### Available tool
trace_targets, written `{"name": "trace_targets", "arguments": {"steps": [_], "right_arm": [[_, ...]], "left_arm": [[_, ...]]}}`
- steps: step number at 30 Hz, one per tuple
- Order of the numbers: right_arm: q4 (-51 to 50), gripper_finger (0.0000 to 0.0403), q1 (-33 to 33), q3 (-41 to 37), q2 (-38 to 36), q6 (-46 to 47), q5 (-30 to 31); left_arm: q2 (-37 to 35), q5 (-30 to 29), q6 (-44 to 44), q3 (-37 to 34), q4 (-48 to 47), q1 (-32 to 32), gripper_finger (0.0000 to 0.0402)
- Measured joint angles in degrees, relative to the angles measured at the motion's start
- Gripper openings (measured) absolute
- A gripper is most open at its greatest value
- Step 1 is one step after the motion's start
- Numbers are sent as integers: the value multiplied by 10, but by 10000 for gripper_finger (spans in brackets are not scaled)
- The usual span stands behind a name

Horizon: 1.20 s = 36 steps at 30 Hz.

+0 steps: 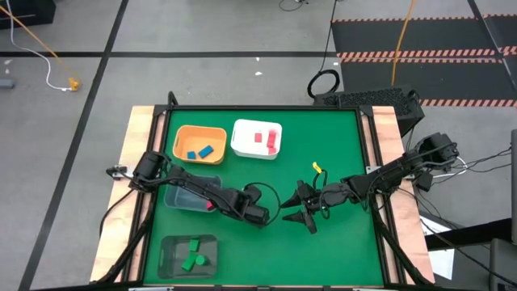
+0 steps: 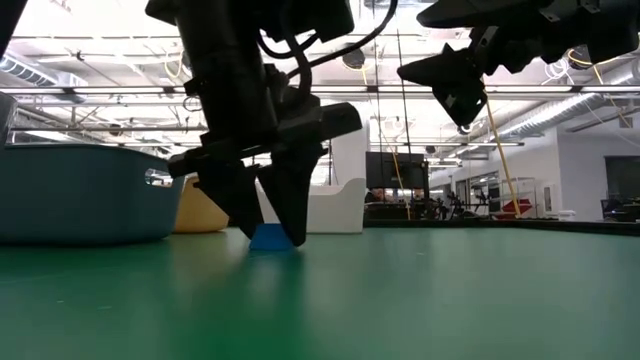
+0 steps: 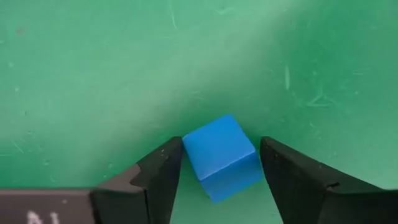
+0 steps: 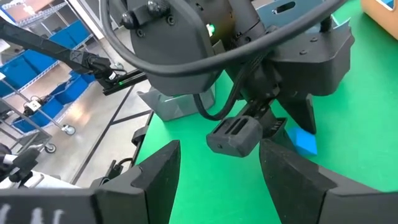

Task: Sort & place blocks by color
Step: Put the blue block into the yellow bin

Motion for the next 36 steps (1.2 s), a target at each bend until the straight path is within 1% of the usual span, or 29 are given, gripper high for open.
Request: {"name": "trace_targets", "arguments": {"steps": [5,9,13,18,21,22,24,27,31,36], "right_arm": [[1,210,0,0,0,0,0],[0,210,0,0,0,0,0],[0,210,0,0,0,0,0],[1,210,0,0,0,0,0],[-1,210,0,0,0,0,0],[-1,210,0,0,0,0,0],[1,210,0,0,0,0,0],[-1,210,0,0,0,0,0],[1,210,0,0,0,0,0],[0,210,0,0,0,0,0]], "left_arm": [[0,0,0,0,-10,-3,197],[0,1,4,0,-13,-3,167],[0,4,27,0,-11,-3,138],[-7,19,95,-1,29,1,138],[-25,19,118,-1,42,5,147],[-31,16,124,-1,52,6,149],[-46,9,141,-1,41,8,150],[-78,-15,180,-1,38,15,145],[-134,-52,239,-1,7,27,140],[-219,-85,332,-1,-56,48,148]]}}
